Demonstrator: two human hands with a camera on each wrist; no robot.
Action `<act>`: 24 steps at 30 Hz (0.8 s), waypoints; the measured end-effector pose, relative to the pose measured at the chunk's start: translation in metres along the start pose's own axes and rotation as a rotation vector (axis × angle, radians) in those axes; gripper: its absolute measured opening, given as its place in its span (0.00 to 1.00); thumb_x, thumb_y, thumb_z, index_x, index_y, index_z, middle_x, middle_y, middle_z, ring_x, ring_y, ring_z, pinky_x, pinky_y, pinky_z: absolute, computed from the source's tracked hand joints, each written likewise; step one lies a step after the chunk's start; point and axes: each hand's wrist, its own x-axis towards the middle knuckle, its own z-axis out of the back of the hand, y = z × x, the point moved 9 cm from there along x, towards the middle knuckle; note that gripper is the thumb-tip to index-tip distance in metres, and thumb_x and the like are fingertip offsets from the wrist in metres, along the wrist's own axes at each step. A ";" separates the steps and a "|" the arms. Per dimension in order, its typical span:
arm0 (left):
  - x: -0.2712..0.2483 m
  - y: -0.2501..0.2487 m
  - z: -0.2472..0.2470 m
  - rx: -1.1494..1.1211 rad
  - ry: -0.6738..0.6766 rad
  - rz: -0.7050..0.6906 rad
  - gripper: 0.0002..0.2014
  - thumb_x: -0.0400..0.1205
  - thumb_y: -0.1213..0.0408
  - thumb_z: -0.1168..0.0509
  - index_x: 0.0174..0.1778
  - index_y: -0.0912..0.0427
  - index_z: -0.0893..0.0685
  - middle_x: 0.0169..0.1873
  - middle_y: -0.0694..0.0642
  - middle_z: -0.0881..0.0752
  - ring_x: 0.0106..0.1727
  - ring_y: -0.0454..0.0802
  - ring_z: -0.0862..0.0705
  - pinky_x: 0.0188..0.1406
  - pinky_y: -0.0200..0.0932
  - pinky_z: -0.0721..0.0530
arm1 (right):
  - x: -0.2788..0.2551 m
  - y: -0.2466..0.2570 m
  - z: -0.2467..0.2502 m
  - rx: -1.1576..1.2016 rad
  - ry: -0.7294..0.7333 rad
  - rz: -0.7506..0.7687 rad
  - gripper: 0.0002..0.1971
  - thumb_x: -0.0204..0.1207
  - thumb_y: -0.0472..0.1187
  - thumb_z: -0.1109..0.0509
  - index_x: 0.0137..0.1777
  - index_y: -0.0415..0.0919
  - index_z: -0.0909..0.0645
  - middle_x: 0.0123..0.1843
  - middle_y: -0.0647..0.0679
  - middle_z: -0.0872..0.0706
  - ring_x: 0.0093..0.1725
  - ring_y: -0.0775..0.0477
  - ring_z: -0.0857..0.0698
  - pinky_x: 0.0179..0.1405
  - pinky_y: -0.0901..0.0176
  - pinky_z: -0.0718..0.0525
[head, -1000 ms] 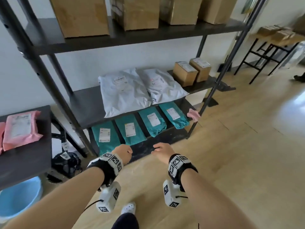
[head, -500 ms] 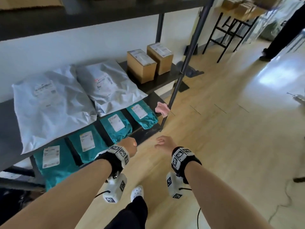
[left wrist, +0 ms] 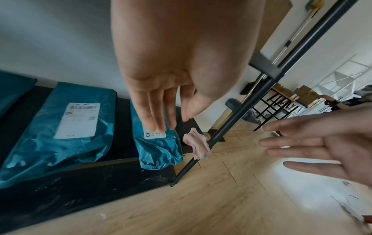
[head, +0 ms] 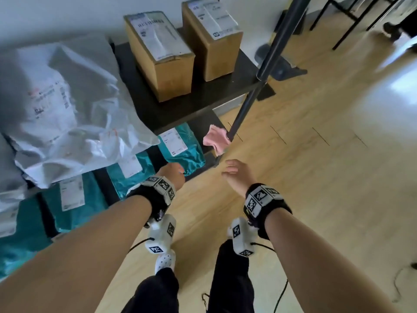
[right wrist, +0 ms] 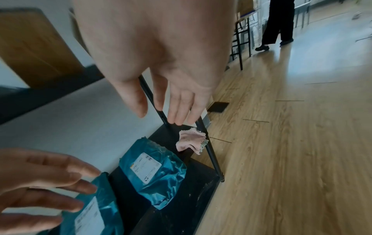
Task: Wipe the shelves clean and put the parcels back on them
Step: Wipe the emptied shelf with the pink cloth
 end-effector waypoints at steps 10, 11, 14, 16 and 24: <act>0.128 -0.041 -0.080 -0.066 -0.154 0.110 0.17 0.84 0.66 0.44 0.68 0.57 0.22 0.66 0.61 0.19 0.66 0.59 0.20 0.63 0.46 0.23 | 0.169 -0.045 0.013 -0.409 0.138 0.162 0.23 0.80 0.38 0.34 0.76 0.42 0.29 0.73 0.44 0.22 0.71 0.43 0.23 0.69 0.53 0.24; 0.136 -0.041 -0.091 -0.066 -0.157 0.120 0.17 0.83 0.66 0.44 0.68 0.57 0.22 0.65 0.61 0.19 0.65 0.59 0.20 0.62 0.46 0.22 | 0.183 -0.047 0.011 -0.454 0.147 0.185 0.23 0.81 0.39 0.35 0.76 0.43 0.29 0.73 0.44 0.22 0.71 0.43 0.23 0.69 0.53 0.24; 0.151 -0.039 -0.126 -0.097 -0.171 0.125 0.17 0.83 0.66 0.44 0.67 0.53 0.22 0.65 0.58 0.18 0.63 0.58 0.18 0.61 0.46 0.21 | 0.227 -0.058 -0.004 -0.536 0.224 0.214 0.24 0.82 0.40 0.36 0.77 0.44 0.34 0.73 0.45 0.24 0.72 0.43 0.24 0.66 0.55 0.27; 0.158 -0.036 -0.145 -0.149 -0.195 0.121 0.18 0.83 0.67 0.45 0.66 0.51 0.21 0.64 0.55 0.17 0.62 0.56 0.18 0.60 0.47 0.20 | 0.248 -0.053 -0.029 -0.575 0.292 0.313 0.27 0.80 0.41 0.33 0.78 0.45 0.36 0.73 0.45 0.27 0.73 0.43 0.27 0.70 0.55 0.30; 0.171 -0.025 -0.188 -0.184 -0.212 0.098 0.18 0.84 0.67 0.47 0.68 0.49 0.24 0.64 0.49 0.19 0.62 0.49 0.19 0.59 0.47 0.20 | 0.329 -0.054 -0.064 -0.795 0.096 0.421 0.39 0.83 0.46 0.39 0.85 0.43 0.59 0.86 0.47 0.60 0.85 0.40 0.59 0.82 0.43 0.49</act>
